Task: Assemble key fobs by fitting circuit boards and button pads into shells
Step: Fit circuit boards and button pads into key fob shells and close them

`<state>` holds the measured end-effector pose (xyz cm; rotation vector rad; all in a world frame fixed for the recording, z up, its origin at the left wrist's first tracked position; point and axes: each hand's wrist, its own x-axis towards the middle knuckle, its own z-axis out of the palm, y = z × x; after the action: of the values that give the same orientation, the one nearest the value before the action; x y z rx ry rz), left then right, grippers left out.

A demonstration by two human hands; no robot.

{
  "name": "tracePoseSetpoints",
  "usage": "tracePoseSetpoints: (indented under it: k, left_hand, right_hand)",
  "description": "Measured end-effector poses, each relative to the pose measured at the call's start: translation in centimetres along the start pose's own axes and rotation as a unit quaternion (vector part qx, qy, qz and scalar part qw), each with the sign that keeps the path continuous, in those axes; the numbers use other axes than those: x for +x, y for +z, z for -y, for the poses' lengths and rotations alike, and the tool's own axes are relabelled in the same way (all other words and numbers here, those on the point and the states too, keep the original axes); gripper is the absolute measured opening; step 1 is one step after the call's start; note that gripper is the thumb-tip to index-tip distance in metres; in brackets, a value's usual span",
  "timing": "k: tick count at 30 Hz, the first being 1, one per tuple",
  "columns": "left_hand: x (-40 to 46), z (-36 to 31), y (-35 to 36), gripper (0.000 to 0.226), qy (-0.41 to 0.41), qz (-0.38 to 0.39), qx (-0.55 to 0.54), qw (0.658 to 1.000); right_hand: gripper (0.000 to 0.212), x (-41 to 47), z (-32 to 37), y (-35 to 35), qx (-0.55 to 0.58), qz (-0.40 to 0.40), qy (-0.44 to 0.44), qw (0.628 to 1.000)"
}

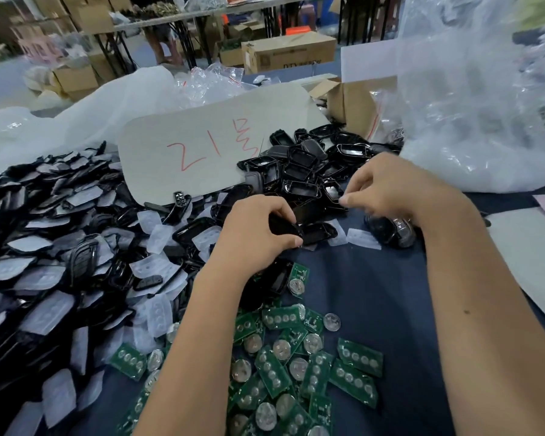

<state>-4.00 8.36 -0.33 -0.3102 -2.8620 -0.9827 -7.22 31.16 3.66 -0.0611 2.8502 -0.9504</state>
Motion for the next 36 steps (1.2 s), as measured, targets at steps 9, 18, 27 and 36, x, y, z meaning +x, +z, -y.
tracePoseSetpoints:
  k: [9,18,27,36]
  left_hand:
    - [0.3,2.0,-1.0,0.025,-0.054,-0.09,-0.042,0.994]
    - [0.1,2.9,-2.6,0.017,-0.151,-0.156,-0.24,0.946]
    - [-0.4,3.6,-3.9,0.011,-0.197,-0.193,-0.376,0.885]
    - [-1.3,3.9,-5.0,0.013,-0.241,-0.133,-0.45,0.85]
  right_hand:
    - [0.042,-1.2,5.4,3.9,-0.1,0.316,-0.004,0.943]
    - [0.03,-0.7,6.3,5.9,-0.106,0.327,-0.111,0.932]
    - [0.032,-0.8,6.4,6.6,0.387,0.231,-0.208,0.868]
    - [0.039,0.5,6.5,9.0,0.462,0.055,-0.147,0.873]
